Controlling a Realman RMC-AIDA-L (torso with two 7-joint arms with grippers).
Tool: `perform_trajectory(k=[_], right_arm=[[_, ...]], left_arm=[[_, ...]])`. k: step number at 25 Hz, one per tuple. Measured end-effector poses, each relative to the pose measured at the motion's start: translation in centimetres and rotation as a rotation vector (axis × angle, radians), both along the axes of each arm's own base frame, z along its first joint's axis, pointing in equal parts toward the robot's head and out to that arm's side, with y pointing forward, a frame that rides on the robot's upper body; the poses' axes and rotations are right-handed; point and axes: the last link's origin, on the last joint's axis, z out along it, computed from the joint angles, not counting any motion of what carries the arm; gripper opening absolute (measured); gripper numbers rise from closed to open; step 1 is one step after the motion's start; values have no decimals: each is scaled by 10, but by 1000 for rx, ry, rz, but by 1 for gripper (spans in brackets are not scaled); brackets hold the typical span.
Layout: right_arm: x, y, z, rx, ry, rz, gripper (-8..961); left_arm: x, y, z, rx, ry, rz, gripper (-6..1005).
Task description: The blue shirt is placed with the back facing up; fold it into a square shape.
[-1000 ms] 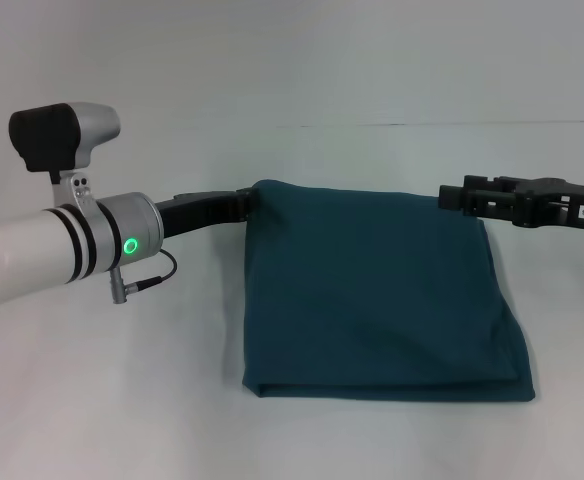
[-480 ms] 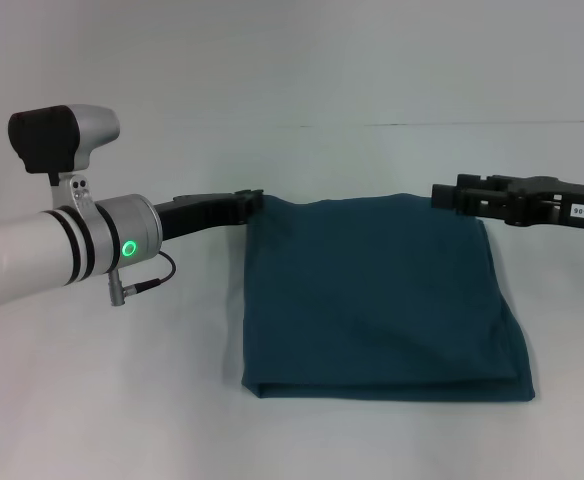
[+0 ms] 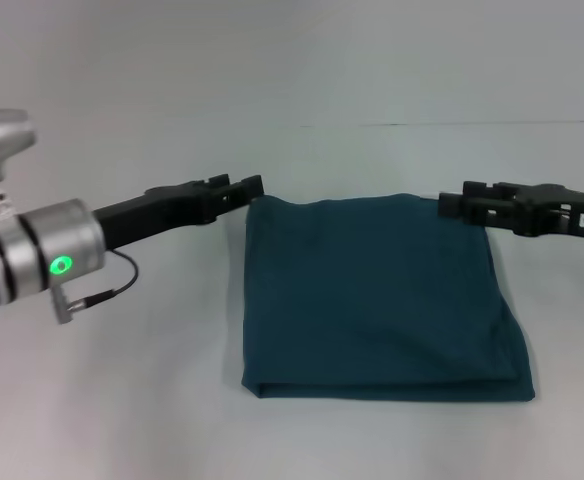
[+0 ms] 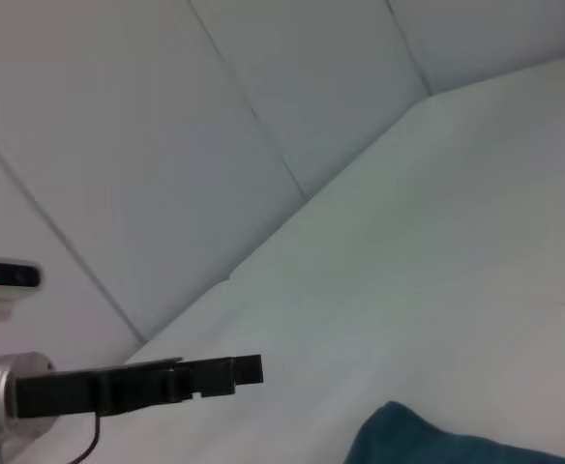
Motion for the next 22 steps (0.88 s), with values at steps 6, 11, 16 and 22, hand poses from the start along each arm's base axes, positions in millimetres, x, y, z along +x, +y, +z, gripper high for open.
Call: perform_trajectory(k=[6, 11, 16, 22], right_arm=[[7, -32, 8, -2, 76, 118, 795], [7, -64, 2, -61, 112, 249, 886], [7, -85, -17, -196, 80, 315, 927], [8, -86, -21, -224, 53, 318, 920]], left_arm=[[0, -38, 17, -70, -64, -150, 565], [-2, -70, 25, -107, -68, -304, 805], [-7, -96, 24, -156, -50, -428, 888], [-16, -109, 14, -236, 8, -451, 906]])
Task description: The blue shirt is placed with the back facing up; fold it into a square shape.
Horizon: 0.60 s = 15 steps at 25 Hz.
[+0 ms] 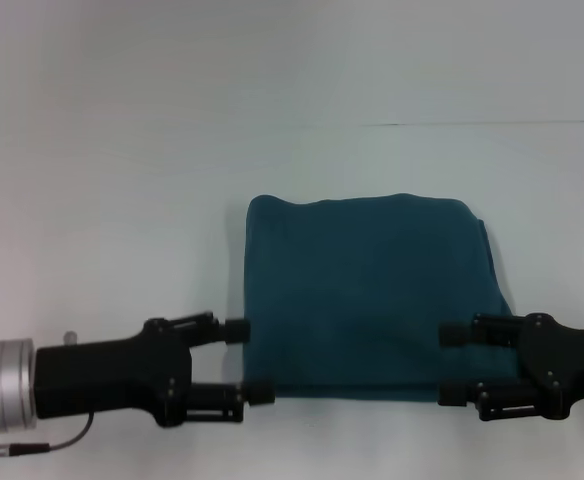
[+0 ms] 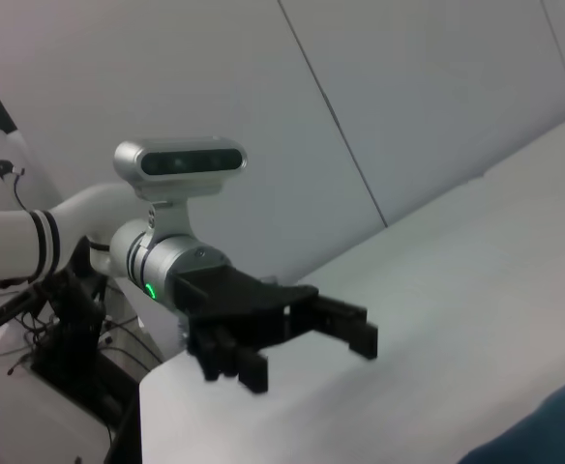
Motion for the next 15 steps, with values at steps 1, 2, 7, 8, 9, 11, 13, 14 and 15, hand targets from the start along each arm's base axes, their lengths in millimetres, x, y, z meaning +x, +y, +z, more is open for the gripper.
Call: perform_trajectory(k=[1, 2, 7, 8, 9, 11, 13, 14, 15], right_arm=[[0, 0, 0, 1, -1, 1, 919], [-1, 1, 0, 1, -2, 3, 918], [-2, 5, -1, 9, -9, 5, 916], [-2, 5, -1, 11, -10, 5, 916], [-2, 5, -1, 13, -11, 4, 916], [-2, 6, -1, 15, -14, 2, 916], [-1, 7, -1, 18, -17, -2, 916], [-1, 7, -1, 19, -18, -3, 916], [-1, 7, -1, 20, -19, -5, 916]], left_arm=[[-1, -1, -2, -9, 13, -9, 906], [-1, -1, -3, -14, 21, -17, 906], [2, 0, -5, -24, 38, -53, 907], [3, 0, -5, -24, 39, -55, 907], [3, 1, -5, -24, 39, -57, 907], [3, 1, -5, -25, 39, -60, 906], [4, 1, -5, -26, 40, -62, 906], [4, 2, -5, -26, 40, -64, 906], [4, 2, -5, -26, 41, -65, 906]])
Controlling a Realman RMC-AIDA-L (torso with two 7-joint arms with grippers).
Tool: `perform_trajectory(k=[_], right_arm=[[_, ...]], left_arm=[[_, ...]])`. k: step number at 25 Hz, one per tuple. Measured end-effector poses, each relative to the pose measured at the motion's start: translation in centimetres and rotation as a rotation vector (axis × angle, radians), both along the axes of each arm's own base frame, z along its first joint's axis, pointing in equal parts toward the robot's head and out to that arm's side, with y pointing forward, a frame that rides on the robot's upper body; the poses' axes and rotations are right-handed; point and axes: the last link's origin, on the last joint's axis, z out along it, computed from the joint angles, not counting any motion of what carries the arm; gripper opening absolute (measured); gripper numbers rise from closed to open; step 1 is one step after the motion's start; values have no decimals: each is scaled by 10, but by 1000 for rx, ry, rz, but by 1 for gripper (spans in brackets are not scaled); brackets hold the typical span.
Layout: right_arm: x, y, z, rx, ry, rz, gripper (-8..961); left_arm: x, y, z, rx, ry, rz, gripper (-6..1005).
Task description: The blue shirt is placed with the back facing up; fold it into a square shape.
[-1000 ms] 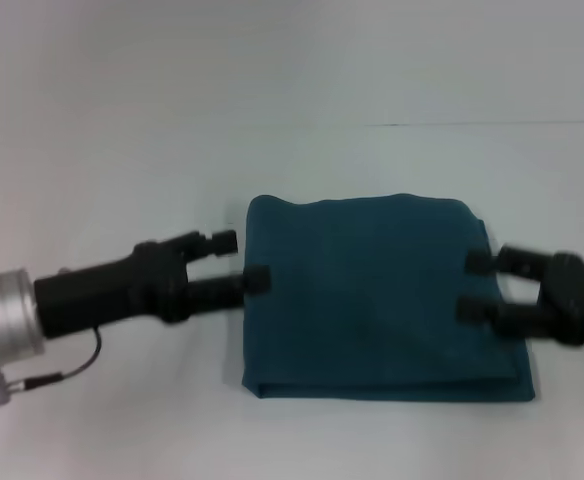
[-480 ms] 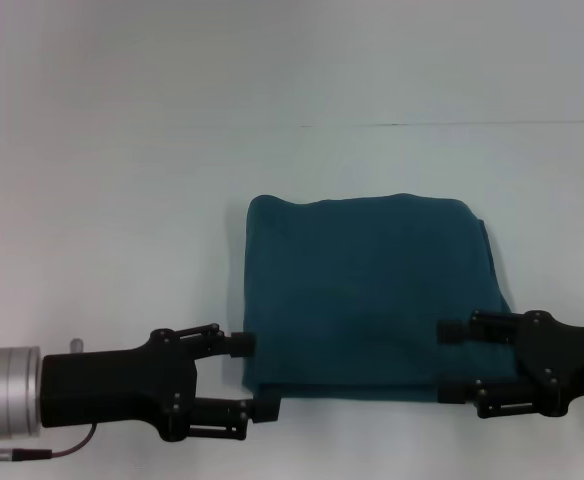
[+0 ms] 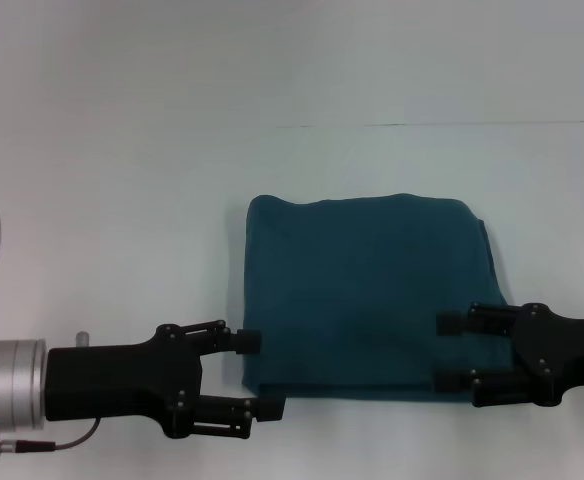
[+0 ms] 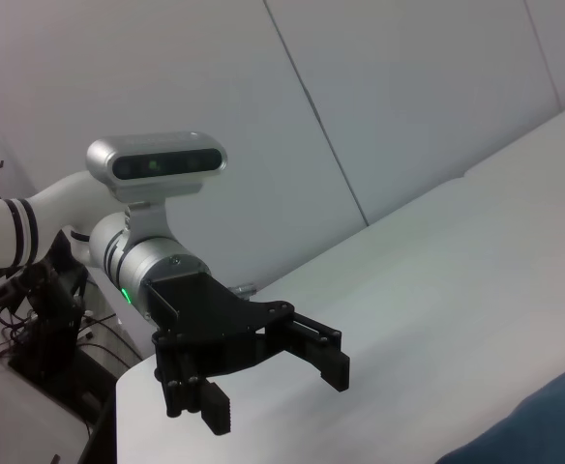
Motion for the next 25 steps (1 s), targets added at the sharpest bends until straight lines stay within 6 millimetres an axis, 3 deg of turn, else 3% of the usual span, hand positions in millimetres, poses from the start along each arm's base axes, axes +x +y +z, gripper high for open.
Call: perform_trajectory(k=[25], right_arm=[[1, 0, 1, -4, -6, -7, 916]], left_arm=[[2, 1, 0, -6, 0, -4, 905]])
